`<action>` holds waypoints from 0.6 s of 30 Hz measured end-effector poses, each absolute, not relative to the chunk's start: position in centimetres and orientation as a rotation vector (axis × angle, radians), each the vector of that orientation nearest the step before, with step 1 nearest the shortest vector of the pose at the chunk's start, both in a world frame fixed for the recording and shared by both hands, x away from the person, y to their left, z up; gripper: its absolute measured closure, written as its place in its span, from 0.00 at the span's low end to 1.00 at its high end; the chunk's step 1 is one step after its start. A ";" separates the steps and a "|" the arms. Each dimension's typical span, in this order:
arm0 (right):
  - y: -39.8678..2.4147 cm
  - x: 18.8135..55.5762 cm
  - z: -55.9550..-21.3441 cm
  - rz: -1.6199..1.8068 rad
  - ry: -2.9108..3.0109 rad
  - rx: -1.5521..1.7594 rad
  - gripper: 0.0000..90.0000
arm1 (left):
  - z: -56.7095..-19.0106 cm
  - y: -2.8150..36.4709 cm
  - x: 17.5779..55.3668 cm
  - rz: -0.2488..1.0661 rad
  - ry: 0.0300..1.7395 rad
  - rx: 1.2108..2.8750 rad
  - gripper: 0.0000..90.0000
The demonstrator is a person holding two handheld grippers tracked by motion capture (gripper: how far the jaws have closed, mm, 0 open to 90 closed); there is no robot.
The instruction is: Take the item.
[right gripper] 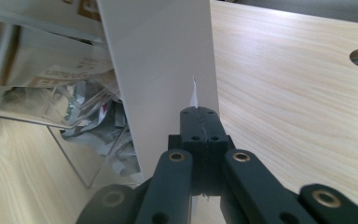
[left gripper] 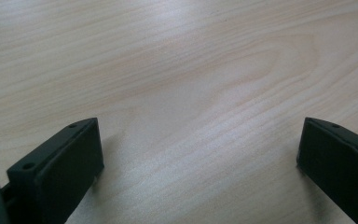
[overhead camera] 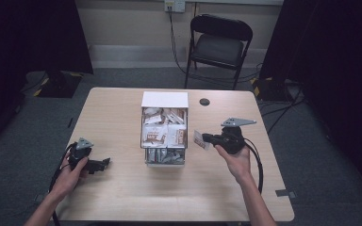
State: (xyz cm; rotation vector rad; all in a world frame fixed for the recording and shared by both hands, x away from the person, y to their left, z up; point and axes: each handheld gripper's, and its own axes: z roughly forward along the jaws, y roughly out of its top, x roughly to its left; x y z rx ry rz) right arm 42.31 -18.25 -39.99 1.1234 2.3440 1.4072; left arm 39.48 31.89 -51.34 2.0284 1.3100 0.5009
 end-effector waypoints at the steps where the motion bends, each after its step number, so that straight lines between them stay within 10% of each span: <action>1: -18.2 42.4 -40.1 1.405 2.346 1.127 1.00 | -51.3 31.9 39.5 0.501 1.310 2.029 0.00; 18: -16.5 45.4 -44.5 1.263 2.452 1.198 1.00 | -51.3 31.9 39.5 0.500 1.311 2.028 0.00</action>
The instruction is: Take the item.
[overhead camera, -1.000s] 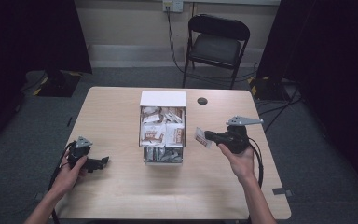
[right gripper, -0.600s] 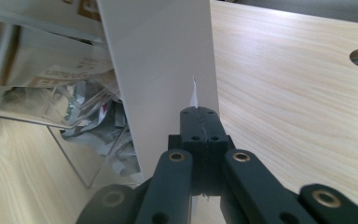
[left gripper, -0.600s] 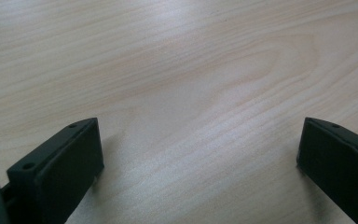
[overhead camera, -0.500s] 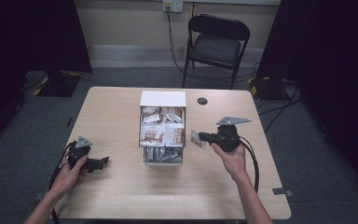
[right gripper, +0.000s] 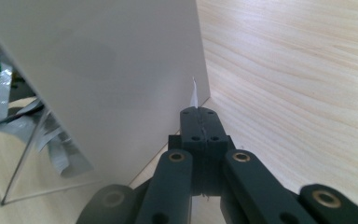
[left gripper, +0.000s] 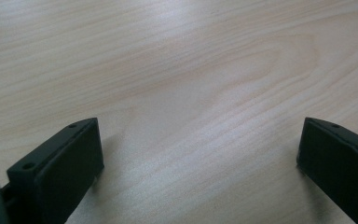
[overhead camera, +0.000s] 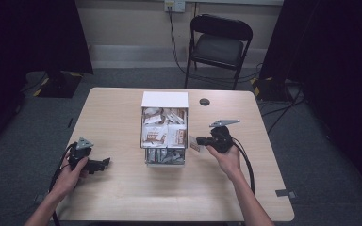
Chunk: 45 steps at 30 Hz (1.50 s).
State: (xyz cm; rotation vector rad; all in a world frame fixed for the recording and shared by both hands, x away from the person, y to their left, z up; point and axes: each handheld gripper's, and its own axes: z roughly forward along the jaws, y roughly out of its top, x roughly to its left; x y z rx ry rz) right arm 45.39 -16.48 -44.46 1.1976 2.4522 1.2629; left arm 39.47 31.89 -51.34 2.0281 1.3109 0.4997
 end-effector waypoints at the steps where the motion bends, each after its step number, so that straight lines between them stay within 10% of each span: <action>1: -16.4 45.5 -44.6 1.271 2.450 1.204 1.00 | -51.3 31.9 39.5 0.501 1.310 2.028 0.00; 36: -16.7 47.4 -49.1 1.159 2.432 1.331 1.00 | -51.3 31.9 39.5 0.501 1.311 2.028 0.00; 45: -16.5 47.4 -49.0 1.130 2.410 1.335 0.85 | -51.3 31.9 39.5 0.501 1.311 2.028 0.00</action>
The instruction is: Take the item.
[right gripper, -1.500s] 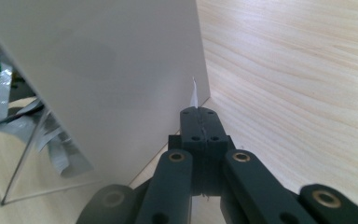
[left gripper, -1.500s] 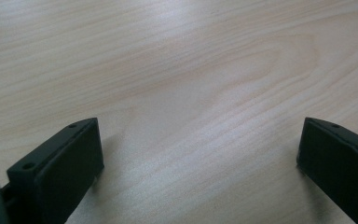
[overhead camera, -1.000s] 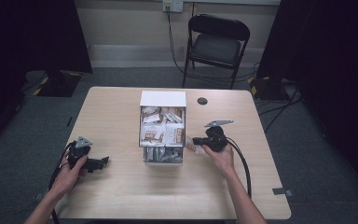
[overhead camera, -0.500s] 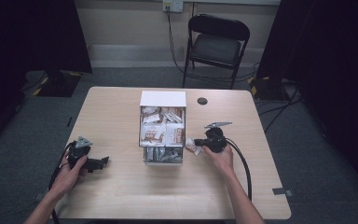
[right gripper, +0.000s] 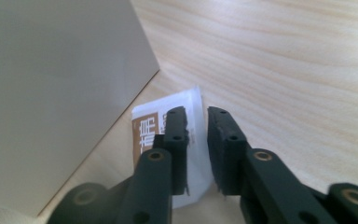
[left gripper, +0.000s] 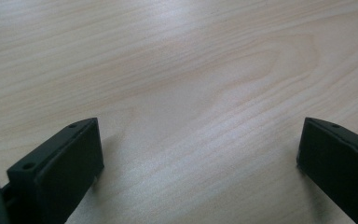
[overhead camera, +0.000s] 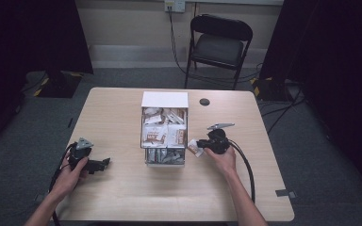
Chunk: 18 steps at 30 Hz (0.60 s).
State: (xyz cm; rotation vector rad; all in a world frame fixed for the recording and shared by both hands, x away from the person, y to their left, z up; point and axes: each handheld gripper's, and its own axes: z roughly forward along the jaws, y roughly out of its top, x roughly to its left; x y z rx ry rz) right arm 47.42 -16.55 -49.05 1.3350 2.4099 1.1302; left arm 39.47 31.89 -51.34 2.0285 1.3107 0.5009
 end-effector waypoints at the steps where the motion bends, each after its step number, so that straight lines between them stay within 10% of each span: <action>1: -16.7 47.5 -49.0 1.146 2.394 1.344 0.85 | -51.3 31.9 39.5 0.501 1.311 2.028 0.00; 18: -17.3 47.1 -47.8 1.182 2.345 1.397 0.36 | -51.3 31.9 39.5 0.501 1.310 2.029 0.00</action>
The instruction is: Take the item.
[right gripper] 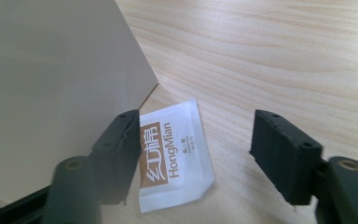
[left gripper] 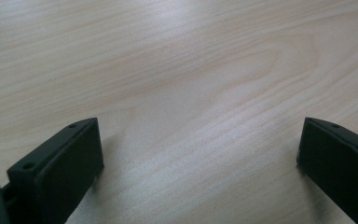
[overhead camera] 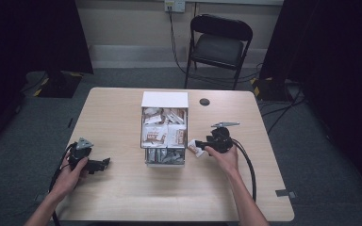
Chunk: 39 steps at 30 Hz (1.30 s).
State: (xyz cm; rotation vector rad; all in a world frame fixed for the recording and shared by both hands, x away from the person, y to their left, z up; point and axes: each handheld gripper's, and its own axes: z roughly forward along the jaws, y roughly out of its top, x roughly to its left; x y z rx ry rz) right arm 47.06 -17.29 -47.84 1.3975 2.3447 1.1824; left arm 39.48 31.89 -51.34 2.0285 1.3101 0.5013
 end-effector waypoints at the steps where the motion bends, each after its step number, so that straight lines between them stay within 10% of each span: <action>1: -17.4 47.0 -47.6 1.175 2.347 1.400 0.36 | -51.3 31.9 39.5 0.501 1.310 2.028 0.00; 12: -19.3 45.7 -44.8 1.178 2.269 1.440 0.16 | -51.3 31.9 39.5 0.502 1.311 2.028 0.00; 39: -25.7 37.9 -42.4 1.065 2.140 1.512 0.21 | -51.3 31.9 39.5 0.500 1.311 2.028 0.00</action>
